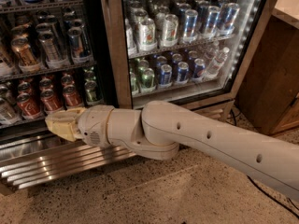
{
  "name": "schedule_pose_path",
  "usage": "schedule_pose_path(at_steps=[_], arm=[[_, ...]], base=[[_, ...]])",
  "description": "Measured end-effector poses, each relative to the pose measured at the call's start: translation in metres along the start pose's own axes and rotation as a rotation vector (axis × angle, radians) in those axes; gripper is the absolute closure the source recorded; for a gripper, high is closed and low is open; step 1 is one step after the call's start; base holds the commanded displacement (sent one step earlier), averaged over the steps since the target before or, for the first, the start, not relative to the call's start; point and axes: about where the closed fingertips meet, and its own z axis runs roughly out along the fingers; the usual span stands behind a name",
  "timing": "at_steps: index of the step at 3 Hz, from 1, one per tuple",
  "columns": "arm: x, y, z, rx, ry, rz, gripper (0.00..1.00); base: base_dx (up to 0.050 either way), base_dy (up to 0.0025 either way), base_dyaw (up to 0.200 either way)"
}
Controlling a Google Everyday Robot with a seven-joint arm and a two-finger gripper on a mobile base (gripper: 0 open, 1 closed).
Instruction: Open left fridge door
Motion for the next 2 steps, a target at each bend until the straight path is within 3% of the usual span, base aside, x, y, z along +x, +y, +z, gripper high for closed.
schedule_pose_path(at_steps=[1,2], arm=[[0.0017,-0.0082,0.0268,0.055,-0.004,-0.003,1.0],[0.0017,-0.0082,0.0268,0.055,-0.004,-0.003,1.0]], base=[[0.0,0.0,0.0],[0.0,0.0,0.0]])
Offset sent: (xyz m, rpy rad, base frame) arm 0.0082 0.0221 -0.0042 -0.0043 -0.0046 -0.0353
